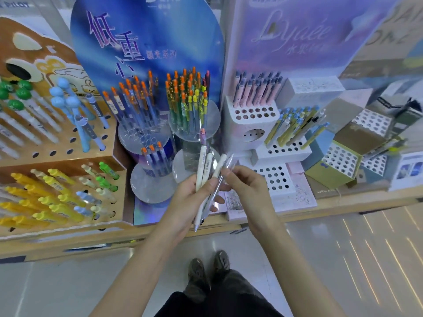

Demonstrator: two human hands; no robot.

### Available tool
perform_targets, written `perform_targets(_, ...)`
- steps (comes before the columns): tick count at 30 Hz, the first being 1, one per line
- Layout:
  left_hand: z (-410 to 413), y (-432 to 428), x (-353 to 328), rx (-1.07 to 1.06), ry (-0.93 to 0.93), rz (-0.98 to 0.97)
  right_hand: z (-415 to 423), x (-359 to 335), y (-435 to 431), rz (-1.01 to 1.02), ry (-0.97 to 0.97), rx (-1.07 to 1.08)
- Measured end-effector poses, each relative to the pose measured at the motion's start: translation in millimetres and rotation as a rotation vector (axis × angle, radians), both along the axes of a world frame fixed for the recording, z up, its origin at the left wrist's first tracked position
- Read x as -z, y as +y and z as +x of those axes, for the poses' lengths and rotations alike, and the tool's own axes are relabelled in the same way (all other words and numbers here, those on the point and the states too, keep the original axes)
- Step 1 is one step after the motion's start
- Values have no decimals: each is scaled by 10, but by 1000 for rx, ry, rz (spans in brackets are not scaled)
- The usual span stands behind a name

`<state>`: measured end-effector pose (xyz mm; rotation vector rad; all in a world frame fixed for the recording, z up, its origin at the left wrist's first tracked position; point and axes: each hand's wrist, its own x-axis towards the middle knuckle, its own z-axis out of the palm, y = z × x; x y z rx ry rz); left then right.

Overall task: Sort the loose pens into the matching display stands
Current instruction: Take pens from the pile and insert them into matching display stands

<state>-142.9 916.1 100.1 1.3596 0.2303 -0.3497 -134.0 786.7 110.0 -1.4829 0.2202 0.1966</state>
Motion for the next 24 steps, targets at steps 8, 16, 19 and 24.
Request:
perform_targets(8,106,-519,136,25,0,10,-170,7,-650,-128,-41,274)
perform_targets(16,308,-1309,175,6,-25,-8,28,42,-1635,-190,-115,370)
perform_targets(19,351,-1696,147,-15,-36,-8,197,50,-2063,-234,-162,384)
perform_targets(24,406,-2240,144,-13,-57,10,557,92,-2803,-368,-227,368)
